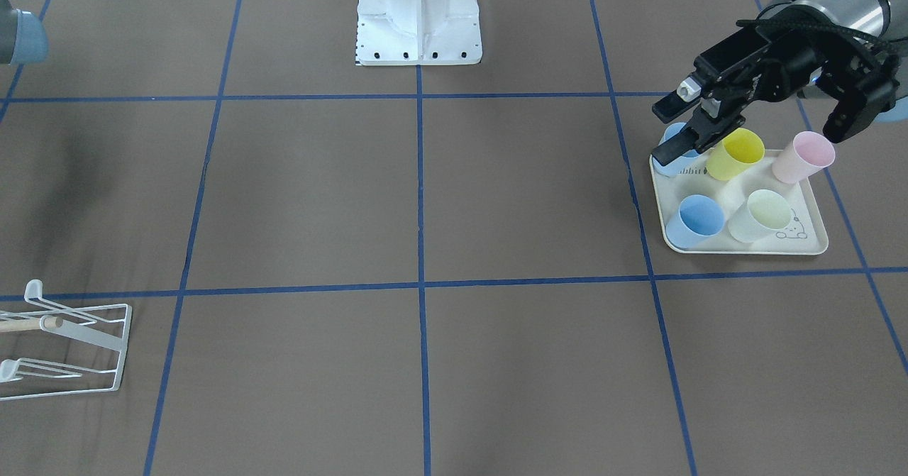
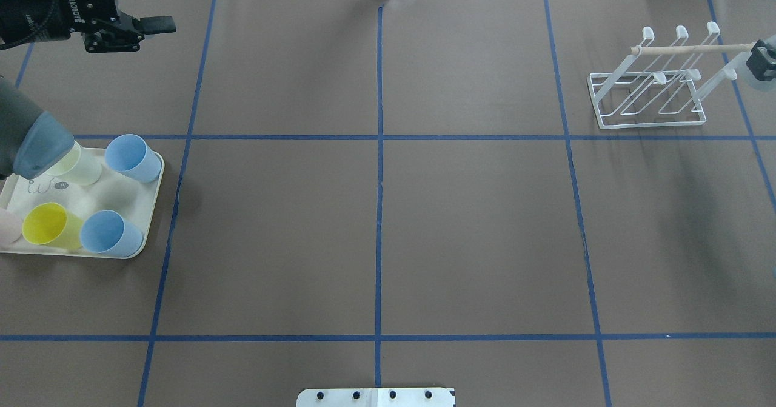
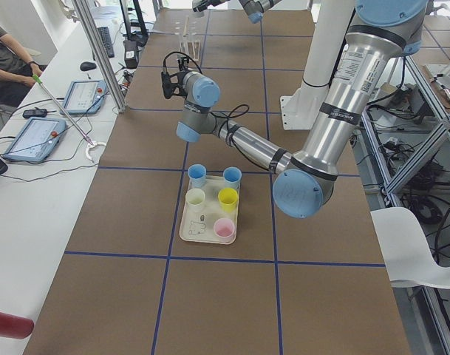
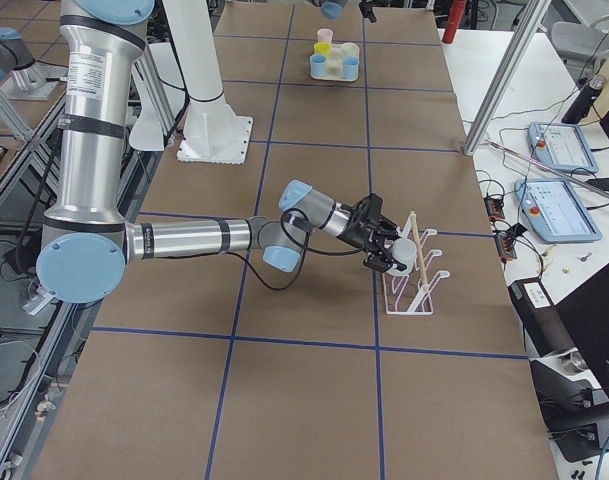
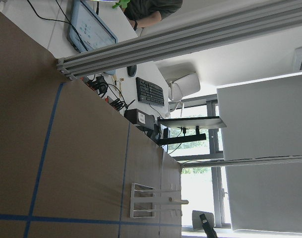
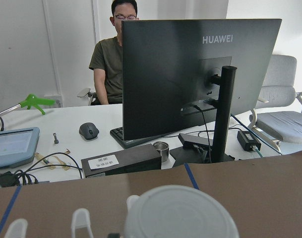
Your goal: Transfer IKEA cup to right arm and place on rack
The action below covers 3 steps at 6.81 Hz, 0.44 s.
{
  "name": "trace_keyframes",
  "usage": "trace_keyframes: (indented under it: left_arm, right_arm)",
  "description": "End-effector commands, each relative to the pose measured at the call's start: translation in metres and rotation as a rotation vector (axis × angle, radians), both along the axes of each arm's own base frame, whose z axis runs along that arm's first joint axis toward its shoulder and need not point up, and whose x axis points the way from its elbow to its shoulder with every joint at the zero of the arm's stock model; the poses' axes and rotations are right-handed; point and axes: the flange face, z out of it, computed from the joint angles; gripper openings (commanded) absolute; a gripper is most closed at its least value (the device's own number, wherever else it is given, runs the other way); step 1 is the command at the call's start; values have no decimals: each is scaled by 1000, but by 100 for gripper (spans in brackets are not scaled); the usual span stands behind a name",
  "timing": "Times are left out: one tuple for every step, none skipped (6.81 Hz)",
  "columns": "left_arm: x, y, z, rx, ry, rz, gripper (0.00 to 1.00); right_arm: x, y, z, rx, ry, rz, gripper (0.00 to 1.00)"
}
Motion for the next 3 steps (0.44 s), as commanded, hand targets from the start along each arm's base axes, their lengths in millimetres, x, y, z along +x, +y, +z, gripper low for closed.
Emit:
trace_keyframes:
  left_arm:
    - [0, -1, 1, -2, -2, -1, 100]
    - [0, 0, 2, -4, -1, 0, 100]
    - [0, 0, 2, -2, -2, -1, 100]
  right_arm:
    - [-17, -7, 14, -18, 16, -19, 0]
    - [-21, -11, 10, -12, 12, -22, 0]
    - [-21, -11, 10, -11, 11, -22, 0]
